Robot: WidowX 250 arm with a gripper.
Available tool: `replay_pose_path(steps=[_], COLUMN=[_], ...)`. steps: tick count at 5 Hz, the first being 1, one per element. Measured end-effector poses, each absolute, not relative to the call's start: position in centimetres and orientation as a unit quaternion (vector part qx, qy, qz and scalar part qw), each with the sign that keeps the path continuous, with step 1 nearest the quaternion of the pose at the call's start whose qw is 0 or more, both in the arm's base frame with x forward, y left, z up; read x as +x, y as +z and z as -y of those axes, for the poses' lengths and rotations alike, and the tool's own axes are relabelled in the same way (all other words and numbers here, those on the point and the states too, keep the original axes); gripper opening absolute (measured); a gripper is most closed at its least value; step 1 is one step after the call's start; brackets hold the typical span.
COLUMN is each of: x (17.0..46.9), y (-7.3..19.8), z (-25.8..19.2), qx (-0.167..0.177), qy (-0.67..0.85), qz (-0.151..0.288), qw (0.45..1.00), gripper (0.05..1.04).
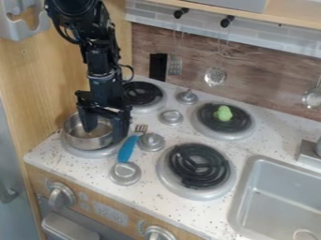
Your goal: Mamindra zavatra tsy fantatra
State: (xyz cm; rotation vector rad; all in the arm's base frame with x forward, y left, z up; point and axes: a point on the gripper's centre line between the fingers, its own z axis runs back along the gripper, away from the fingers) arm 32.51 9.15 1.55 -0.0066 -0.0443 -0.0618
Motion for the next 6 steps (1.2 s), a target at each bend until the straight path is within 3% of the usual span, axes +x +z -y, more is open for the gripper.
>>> replay_pose_path(steps=[2,4,6], x=[32.0,32.4,34.0], y=[0.0,-0.2,-3.6], z=[-8.5,-5.1,-5.9], qx=[-0.015,-0.011,-0.02], qy=[-0.033,-0.057,0.005], qz=[-0.001,-0.006,-0.077], qw=[0.999,0.998,0.997], gripper=[0.999,0.999,0.999])
